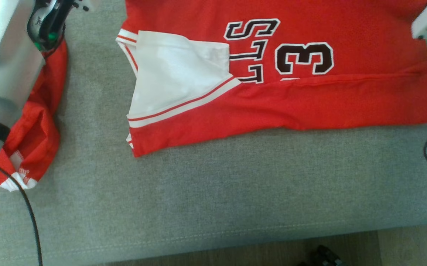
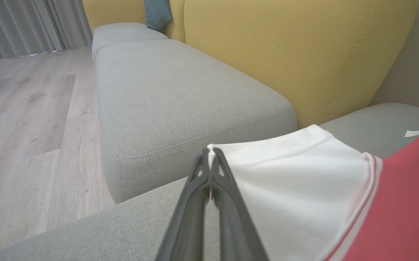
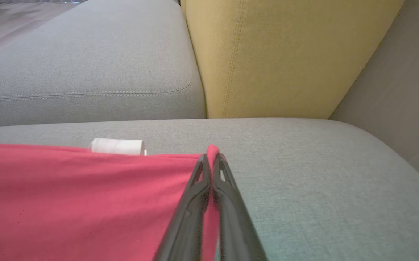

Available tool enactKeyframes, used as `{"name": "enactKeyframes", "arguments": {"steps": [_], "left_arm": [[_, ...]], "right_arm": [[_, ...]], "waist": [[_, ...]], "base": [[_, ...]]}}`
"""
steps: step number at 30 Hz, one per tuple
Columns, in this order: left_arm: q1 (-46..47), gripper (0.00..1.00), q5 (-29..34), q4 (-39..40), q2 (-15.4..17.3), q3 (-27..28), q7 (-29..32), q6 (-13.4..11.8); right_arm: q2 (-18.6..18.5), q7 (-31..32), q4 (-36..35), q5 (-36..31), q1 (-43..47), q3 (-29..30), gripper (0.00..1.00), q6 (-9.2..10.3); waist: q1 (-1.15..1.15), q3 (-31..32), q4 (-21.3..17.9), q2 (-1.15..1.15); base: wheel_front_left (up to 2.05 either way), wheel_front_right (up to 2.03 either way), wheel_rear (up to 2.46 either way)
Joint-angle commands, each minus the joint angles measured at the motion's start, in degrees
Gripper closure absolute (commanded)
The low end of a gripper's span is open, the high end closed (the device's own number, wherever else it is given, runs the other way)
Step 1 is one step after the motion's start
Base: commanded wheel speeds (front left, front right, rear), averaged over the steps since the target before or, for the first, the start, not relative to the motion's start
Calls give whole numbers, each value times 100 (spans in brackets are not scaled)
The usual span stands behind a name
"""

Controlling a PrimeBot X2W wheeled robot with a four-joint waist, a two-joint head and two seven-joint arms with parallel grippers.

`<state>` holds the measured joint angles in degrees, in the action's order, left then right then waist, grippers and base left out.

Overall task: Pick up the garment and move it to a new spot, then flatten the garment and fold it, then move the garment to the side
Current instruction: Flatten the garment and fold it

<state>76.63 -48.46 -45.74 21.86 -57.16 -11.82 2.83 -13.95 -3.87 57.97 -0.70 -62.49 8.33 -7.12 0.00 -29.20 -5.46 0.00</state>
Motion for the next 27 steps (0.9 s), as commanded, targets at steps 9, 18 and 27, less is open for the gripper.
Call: {"name": "enactKeyframes", "arguments": {"steps": [9, 18, 27], "left_arm": [[-40, 100, 211, 3, 211, -81, -211, 266], [-832, 100, 196, 771, 597, -380, -105, 318], [-1911, 100, 68, 2518, 1199, -776, 549, -90]], "right_arm": [[51, -177, 55, 249, 161, -120, 100, -36], [-250, 372, -114, 874, 853, -774, 100, -36], [-877, 1672, -1068, 1857, 1903, -1508, 100, -36]], "waist": [[0, 302, 36, 0], [0, 835, 167, 0], [0, 1307, 332, 0]], "base": [[0, 0, 0], [0, 0, 0], [0, 0, 0]]}}
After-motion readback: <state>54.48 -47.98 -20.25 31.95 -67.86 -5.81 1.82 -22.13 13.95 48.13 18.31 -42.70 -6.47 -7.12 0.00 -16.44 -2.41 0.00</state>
